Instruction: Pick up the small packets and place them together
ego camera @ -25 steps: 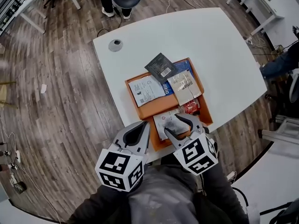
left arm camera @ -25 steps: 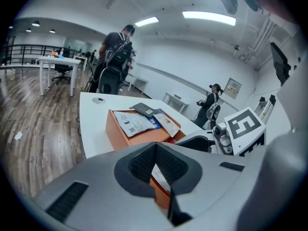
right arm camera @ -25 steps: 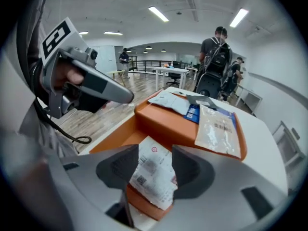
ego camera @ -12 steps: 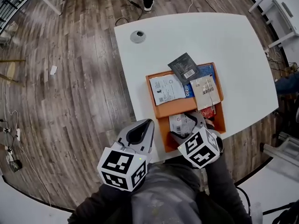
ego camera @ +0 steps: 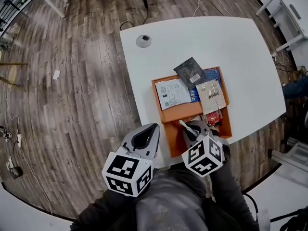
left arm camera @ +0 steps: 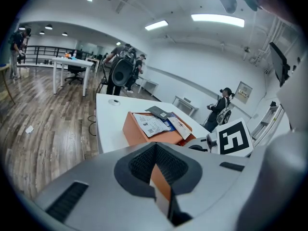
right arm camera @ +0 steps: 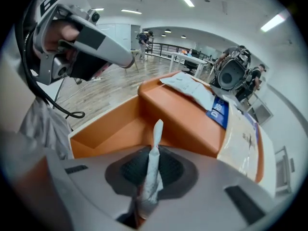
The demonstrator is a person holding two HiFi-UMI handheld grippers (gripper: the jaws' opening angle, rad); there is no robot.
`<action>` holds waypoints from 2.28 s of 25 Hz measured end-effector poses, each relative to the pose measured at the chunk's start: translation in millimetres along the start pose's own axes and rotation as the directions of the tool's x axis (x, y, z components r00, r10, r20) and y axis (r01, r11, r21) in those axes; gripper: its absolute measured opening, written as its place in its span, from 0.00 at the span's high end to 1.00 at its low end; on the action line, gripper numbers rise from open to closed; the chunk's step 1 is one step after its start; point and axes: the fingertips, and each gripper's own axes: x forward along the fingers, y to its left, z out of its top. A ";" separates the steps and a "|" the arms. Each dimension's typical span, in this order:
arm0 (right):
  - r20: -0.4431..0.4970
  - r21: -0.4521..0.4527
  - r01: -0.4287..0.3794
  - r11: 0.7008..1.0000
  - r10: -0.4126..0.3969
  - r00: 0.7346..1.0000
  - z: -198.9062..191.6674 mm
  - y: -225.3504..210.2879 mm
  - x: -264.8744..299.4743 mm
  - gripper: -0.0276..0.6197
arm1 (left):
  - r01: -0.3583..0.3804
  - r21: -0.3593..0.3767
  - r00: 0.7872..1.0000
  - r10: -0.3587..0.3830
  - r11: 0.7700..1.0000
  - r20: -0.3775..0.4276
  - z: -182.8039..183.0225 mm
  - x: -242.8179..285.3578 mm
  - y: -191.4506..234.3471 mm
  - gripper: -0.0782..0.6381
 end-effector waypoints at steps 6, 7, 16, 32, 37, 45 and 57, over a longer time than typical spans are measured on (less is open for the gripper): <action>0.096 0.015 0.066 0.998 -0.067 0.993 24.0 3.4 -29.0 0.90 | 0.034 0.030 0.999 -0.035 0.999 0.025 5.1 -9.0 -9.3 0.90; 0.110 0.018 0.079 0.997 -0.080 0.991 27.5 4.0 -34.9 0.90 | 0.042 0.036 0.999 -0.043 0.998 0.031 6.5 -11.5 -11.8 0.90; 0.211 0.026 0.167 0.986 -0.168 0.963 64.6 -4.0 -83.9 0.89 | 0.075 0.083 0.989 -0.085 0.994 0.125 33.6 -37.0 -24.6 0.90; 0.329 -0.035 0.258 0.966 -0.232 0.915 134.1 -68.4 -110.3 0.89 | -0.003 0.037 0.978 -0.005 0.999 0.210 76.8 -38.5 -4.0 0.90; 0.299 -0.021 0.214 0.977 -0.198 0.933 130.6 -85.4 -80.5 0.89 | -0.037 -0.005 0.983 0.038 0.999 0.180 75.1 -23.5 11.0 0.90; 0.267 0.006 0.125 0.992 -0.122 0.956 128.0 -90.9 -33.4 0.88 | -0.098 -0.065 0.986 0.105 0.993 0.128 66.2 -9.0 37.4 0.90; 0.286 0.013 0.041 0.999 -0.043 0.957 128.2 -75.9 -23.6 0.61 | -0.106 -0.081 0.986 0.115 0.991 0.124 59.2 -7.1 40.9 0.90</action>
